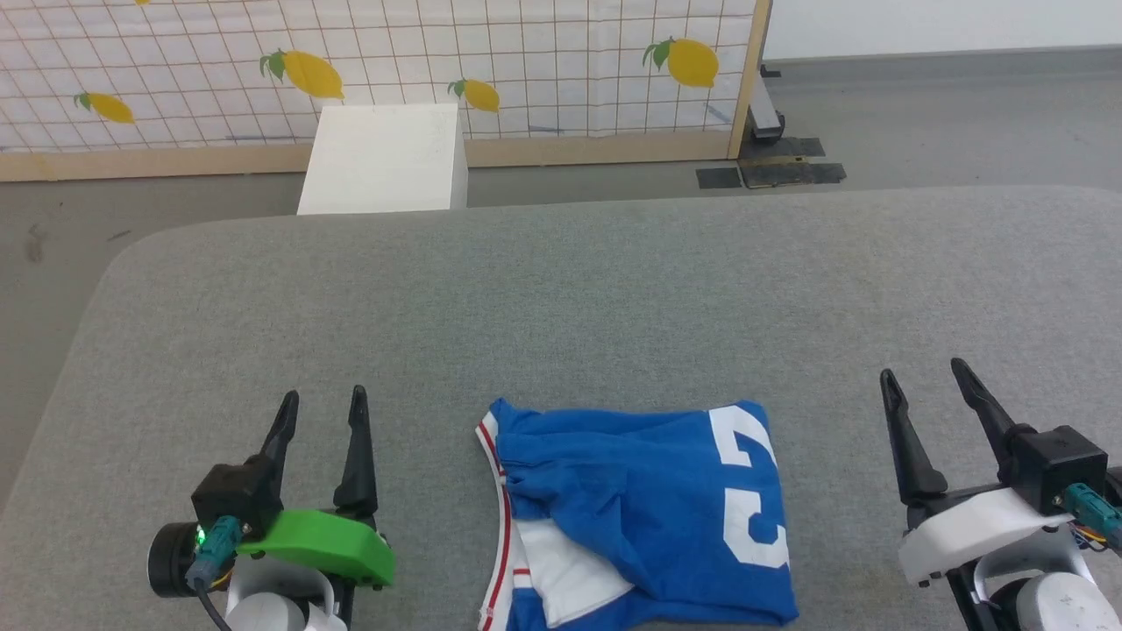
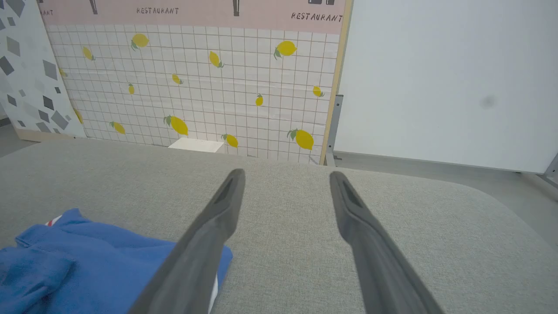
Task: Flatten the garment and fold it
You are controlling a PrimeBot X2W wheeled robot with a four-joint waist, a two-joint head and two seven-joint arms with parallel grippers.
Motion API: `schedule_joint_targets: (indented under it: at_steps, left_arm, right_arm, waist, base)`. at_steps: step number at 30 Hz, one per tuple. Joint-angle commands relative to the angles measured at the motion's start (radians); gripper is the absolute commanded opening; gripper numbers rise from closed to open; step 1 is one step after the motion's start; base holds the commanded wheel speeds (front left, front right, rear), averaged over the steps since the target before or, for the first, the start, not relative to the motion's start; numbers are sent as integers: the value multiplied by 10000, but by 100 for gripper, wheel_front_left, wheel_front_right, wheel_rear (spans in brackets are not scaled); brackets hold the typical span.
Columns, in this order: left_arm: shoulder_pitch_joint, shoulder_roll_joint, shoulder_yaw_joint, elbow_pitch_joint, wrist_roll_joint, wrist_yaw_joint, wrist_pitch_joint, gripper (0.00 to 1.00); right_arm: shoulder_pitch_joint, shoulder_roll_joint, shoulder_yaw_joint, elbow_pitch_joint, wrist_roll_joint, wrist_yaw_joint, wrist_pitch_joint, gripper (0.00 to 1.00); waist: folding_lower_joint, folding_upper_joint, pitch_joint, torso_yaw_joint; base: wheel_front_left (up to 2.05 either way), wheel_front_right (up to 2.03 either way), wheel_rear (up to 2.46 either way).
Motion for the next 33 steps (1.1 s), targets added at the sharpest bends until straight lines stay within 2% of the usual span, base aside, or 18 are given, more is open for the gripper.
schedule_joint_targets:
  at_steps: [1,16,17,20,23,25,28,33]
  left_arm:
    - [-8,-22,1,16,-41,60,-47,100]
    - [-93,-22,-11,14,-71,111,-47,100]
    - [-133,-22,-18,-12,-74,119,-47,100]
    - [-159,-22,-13,-46,-70,120,-47,100]
    - [-177,-22,-30,-60,-56,121,-47,100]
    - [-190,-22,-47,-62,-58,124,-47,100]
    - [-196,-22,-53,-78,-64,137,-47,100]
    - [-232,-22,-33,-81,-54,126,-47,100]
  right_arm:
    - [54,0,24,16,-1,-13,-38,100]
    - [41,164,47,75,118,-13,96,100]
    - [-29,550,-243,287,1500,-13,503,100]
    - [-224,916,-807,743,4477,-13,1833,100]
    - [-455,1033,-1523,1462,7671,-13,4162,100]
    - [-598,1049,-1968,2102,9021,-13,5785,100]
    - [-888,1054,-2433,3029,9991,-13,7806,100]
    - [-1573,1057,-2911,4098,9957,-13,10029,100]
  waist:
    - [0,57,11,4]
    - [0,57,171,-58]
    - [0,57,245,-47]
    - [0,57,311,-34]
    - [0,57,372,16]
    - [0,57,406,62]
    - [0,57,447,118]
    - [0,57,532,226]
  base:
    - [0,0,0]
    - [0,0,0]
    - [0,0,0]
    - [0,0,0]
    - [0,0,0]
    - [0,0,0]
    - [0,0,0]
    - [0,0,0]
